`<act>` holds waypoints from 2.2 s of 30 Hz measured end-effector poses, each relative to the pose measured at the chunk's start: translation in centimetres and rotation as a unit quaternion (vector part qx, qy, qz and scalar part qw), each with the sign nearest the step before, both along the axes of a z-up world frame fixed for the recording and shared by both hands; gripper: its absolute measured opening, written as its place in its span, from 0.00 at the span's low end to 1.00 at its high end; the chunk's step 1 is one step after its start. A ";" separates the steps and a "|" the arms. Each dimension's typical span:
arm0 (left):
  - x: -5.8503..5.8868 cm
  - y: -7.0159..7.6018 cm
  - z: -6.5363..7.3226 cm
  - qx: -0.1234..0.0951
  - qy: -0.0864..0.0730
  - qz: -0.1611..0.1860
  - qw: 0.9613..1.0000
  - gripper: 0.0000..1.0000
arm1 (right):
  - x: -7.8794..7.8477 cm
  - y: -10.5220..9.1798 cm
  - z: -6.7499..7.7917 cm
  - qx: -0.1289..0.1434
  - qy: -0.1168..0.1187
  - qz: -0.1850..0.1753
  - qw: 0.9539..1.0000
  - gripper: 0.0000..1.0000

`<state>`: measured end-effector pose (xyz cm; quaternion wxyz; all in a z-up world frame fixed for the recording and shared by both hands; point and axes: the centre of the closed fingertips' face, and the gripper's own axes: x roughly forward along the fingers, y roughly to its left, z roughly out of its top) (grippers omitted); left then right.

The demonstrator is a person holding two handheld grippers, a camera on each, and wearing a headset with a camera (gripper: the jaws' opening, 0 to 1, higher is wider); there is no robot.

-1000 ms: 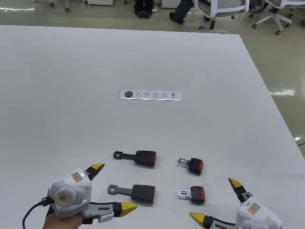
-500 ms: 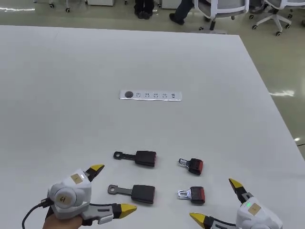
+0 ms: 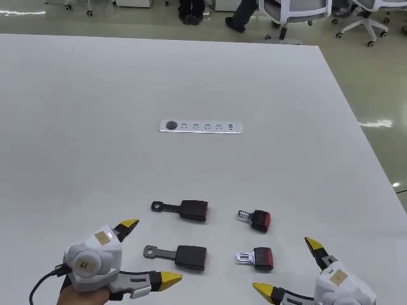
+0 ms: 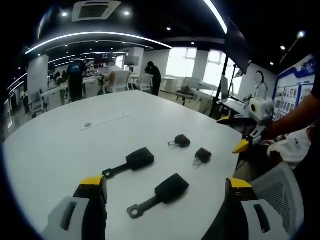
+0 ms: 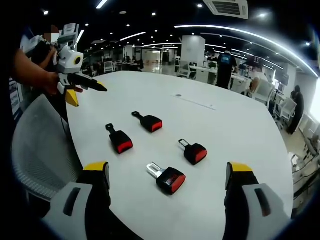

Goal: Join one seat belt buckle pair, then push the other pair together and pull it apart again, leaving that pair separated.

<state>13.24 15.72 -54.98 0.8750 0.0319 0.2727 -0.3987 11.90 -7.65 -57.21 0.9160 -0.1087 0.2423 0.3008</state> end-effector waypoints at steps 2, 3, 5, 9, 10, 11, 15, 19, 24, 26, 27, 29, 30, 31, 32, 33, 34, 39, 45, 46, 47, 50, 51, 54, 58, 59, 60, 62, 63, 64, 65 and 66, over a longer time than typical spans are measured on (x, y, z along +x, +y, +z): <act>0.0 -0.1 0.0 0.000 0.000 -0.001 1.000 1.00 | 0.0 0.1 0.0 0.000 0.000 0.001 1.000 0.97; 0.0 0.0 -0.1 0.000 0.000 -0.001 1.000 1.00 | 0.0 0.1 0.1 -0.001 0.000 0.001 1.000 0.97; 0.0 0.0 -0.1 0.000 0.001 -0.002 1.000 1.00 | -0.1 0.2 0.3 -0.001 0.000 0.001 1.000 0.97; 0.0 0.0 -0.2 0.001 0.001 -0.003 1.000 1.00 | -0.1 0.3 0.4 -0.001 0.001 0.001 1.000 0.97; 0.0 -0.1 0.0 0.001 0.001 -0.002 1.000 1.00 | -0.1 0.3 0.5 -0.001 0.001 0.001 1.000 0.97; 0.0 -0.2 0.1 0.001 0.001 -0.002 1.000 1.00 | -0.1 0.4 0.5 -0.001 0.001 0.002 1.000 0.97; 0.2 0.2 -0.4 0.001 0.001 -0.002 1.000 1.00 | 0.0 0.3 0.5 -0.002 0.002 0.002 1.000 0.97; 0.3 0.4 -0.7 0.002 0.001 -0.003 1.000 1.00 | 0.0 0.2 0.4 -0.001 0.003 0.002 1.000 0.96; 0.5 0.7 -1.3 0.001 0.003 -0.004 1.000 1.00 | 0.0 0.2 0.3 -0.002 0.005 0.003 1.000 0.96; 0.5 0.9 -1.6 0.003 0.004 -0.005 1.000 1.00 | 0.0 0.3 0.2 -0.002 0.005 0.004 1.000 0.96; 0.5 0.9 -1.7 0.006 0.003 -0.005 1.000 1.00 | 0.0 0.3 0.1 -0.002 0.006 0.004 1.000 0.96; 0.3 0.7 -1.5 0.007 0.002 -0.008 1.000 1.00 | -0.1 0.2 -0.1 -0.003 0.008 0.006 1.000 0.96; 0.2 0.5 -1.2 0.007 0.003 -0.009 1.000 1.00 | -0.1 0.2 -0.2 -0.004 0.009 0.007 1.000 0.96; 0.1 0.4 -1.1 0.008 0.003 -0.010 1.000 1.00 | -0.1 0.2 -0.3 -0.004 0.009 0.007 1.000 0.96; 0.1 0.3 -1.1 0.008 0.004 -0.010 1.000 1.00 | -0.1 0.1 -0.4 -0.004 0.010 0.008 1.000 0.95; 0.0 0.3 -1.0 0.008 0.005 -0.010 1.000 1.00 | -0.1 0.1 -0.5 -0.004 0.010 0.009 1.000 0.95; -0.1 0.1 -0.9 0.009 0.005 -0.011 1.000 1.00 | -0.1 0.1 -0.7 -0.004 0.011 0.010 1.000 0.95; -0.1 0.2 -1.4 0.011 0.005 -0.016 1.000 0.99 | -0.1 0.0 -1.0 -0.005 0.015 0.012 1.000 0.95; -0.2 0.1 -1.7 0.014 0.007 -0.024 1.000 0.98 | 0.2 -0.2 -1.8 -0.006 0.018 0.018 1.000 0.94; -0.3 0.0 -1.6 0.015 0.007 -0.025 1.000 0.98 | 0.2 -0.2 -1.9 -0.007 0.019 0.019 1.000 0.94; -0.3 0.0 -1.7 0.017 0.008 -0.027 0.999 0.98 | 0.1 0.0 -1.9 -0.008 0.020 0.020 1.000 0.94; -0.3 -0.1 -2.0 0.019 0.012 -0.036 0.999 0.97 | 0.0 0.3 -1.9 -0.010 0.023 0.025 0.999 0.94; -0.3 -0.1 -2.1 0.020 0.012 -0.038 0.999 0.96 | 0.0 0.4 -1.9 -0.010 0.024 0.027 0.999 0.94; -0.3 -0.4 -2.2 0.025 0.015 -0.043 0.999 0.97 | 0.1 0.6 -2.0 -0.008 0.026 0.032 0.999 0.93; -0.4 -0.7 -2.3 0.026 0.016 -0.050 0.998 0.97 | 0.2 0.6 -2.7 -0.013 0.033 0.041 0.999 0.93; -0.5 -0.8 -2.3 0.026 0.016 -0.053 0.998 0.97 | 0.2 0.6 -2.9 -0.015 0.034 0.044 0.998 0.93; -0.5 -0.8 -2.4 0.026 0.016 -0.055 0.998 0.96 | 0.3 0.5 -3.0 -0.017 0.035 0.045 0.998 0.92; -0.5 -1.2 -2.4 0.026 0.017 -0.061 0.998 0.95 | 0.3 0.6 -3.1 -0.016 0.041 0.047 0.998 0.92; -0.6 -1.3 -2.4 0.025 0.020 -0.063 0.998 0.94 | 0.3 0.7 -3.2 -0.014 0.043 0.048 0.998 0.91; -0.6 -1.5 -2.4 0.026 0.022 -0.068 0.997 0.93 | 0.3 0.7 -3.3 -0.014 0.046 0.050 0.998 0.91; -0.7 -1.5 -2.5 0.030 0.020 -0.073 0.997 0.93 | 0.3 0.8 -3.4 -0.014 0.048 0.052 0.997 0.91; -0.8 -1.4 -2.7 0.034 0.020 -0.077 0.996 0.93 | 0.3 0.8 -3.6 -0.014 0.051 0.054 0.997 0.91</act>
